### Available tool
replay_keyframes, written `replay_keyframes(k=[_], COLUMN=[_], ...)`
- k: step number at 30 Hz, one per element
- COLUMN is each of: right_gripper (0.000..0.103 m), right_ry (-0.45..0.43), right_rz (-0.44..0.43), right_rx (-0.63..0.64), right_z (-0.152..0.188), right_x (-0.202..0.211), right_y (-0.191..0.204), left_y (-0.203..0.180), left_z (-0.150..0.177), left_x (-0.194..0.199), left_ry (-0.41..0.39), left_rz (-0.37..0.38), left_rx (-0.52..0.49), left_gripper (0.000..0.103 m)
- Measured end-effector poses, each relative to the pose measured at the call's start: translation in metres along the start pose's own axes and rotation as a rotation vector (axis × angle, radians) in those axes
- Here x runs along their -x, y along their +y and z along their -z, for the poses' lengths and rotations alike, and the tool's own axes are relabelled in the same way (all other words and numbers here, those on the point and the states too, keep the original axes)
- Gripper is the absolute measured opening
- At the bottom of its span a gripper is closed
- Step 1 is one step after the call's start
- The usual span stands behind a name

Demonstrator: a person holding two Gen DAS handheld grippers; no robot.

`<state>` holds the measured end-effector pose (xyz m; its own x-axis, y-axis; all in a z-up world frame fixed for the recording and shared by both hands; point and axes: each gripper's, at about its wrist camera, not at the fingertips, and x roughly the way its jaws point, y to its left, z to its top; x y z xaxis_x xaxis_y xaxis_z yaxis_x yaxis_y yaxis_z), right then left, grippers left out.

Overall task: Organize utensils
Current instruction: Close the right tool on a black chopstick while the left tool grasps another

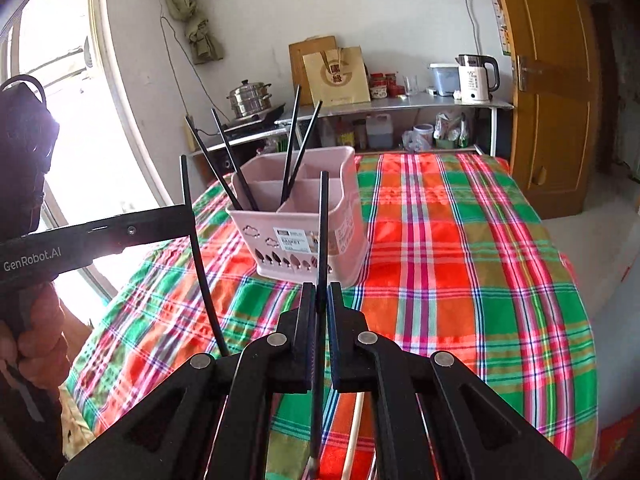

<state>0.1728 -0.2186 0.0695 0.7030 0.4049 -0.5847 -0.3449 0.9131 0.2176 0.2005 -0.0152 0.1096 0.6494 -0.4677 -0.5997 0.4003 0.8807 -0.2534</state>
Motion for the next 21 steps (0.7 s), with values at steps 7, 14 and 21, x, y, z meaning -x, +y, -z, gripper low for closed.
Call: replay_keyframes(k=[7,14,21], right_gripper=[0.005,0.005,0.005], right_ry=[-0.065,-0.082,-0.09], right_rz=[-0.004,-0.007,-0.012], right_rx=[0.015,0.019,0.036], right_z=[-0.011,-0.013,-0.016], right_x=[0.015,0.021,0.025], right_y=[0.004,0.006,0.008], left_y=[0.0,0.002,0.007], left_z=[-0.008,-0.009,-0.011], left_x=[0.014,0.019,0.029], left_ry=[-0.034,-0.043,-0.051], left_rz=[-0.012,-0.018,-0.039], left_rx=[-0.008,-0.012,-0.017], left_gripper=[0.004,0.004,0.004])
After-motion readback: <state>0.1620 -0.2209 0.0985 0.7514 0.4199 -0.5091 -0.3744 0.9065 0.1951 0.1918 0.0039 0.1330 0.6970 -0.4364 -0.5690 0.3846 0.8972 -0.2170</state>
